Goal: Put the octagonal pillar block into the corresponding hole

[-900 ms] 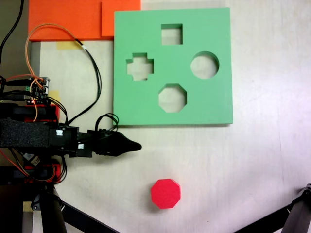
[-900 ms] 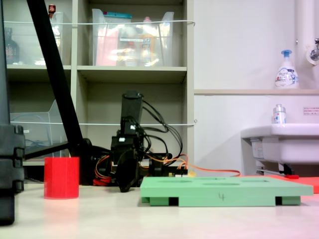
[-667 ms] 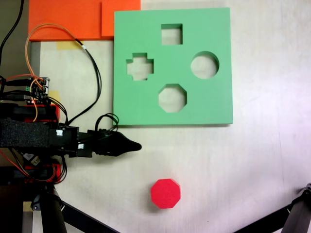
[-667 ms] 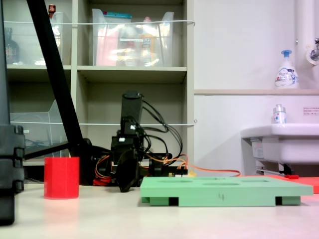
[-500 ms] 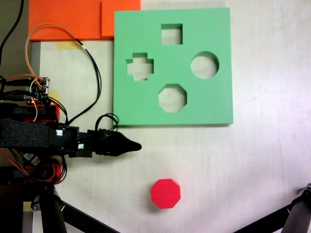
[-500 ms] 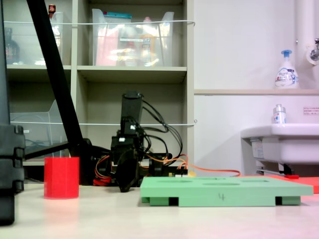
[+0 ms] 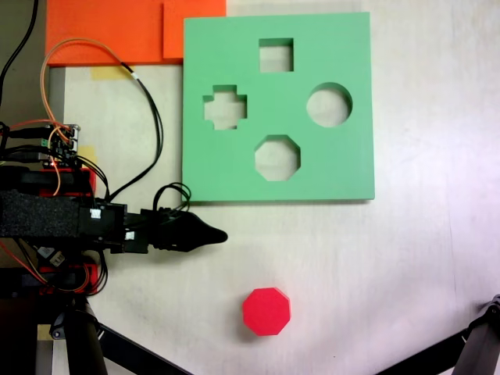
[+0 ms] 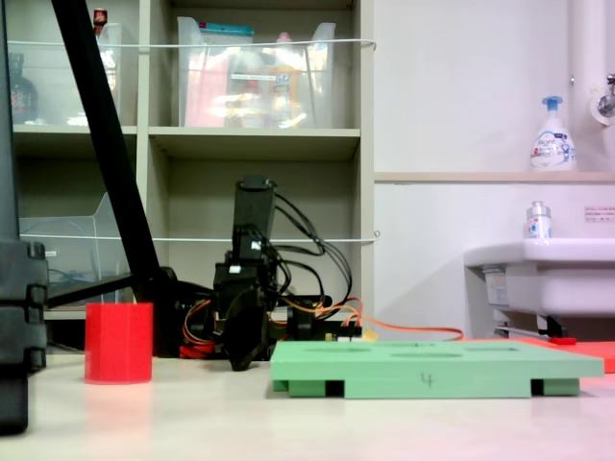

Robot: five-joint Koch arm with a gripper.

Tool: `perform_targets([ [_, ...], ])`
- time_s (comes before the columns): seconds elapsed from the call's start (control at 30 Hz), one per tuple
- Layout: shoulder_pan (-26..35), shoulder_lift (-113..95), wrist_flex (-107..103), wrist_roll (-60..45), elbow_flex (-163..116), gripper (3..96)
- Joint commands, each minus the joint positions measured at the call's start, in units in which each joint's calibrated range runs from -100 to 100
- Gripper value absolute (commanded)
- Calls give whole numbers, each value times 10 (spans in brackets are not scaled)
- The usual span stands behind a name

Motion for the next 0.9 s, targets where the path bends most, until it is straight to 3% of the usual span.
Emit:
perform_targets([
  [0.03, -20, -5, -58, 106, -12, 482],
  [0.23, -54, -5, -68, 264, -6, 479],
  [0.43, -53, -5, -453, 359, 288, 479],
  [0.63, -23, -5, -725, 389, 569, 479],
  [0.9, -24, 285, -1007, 394, 916, 464],
])
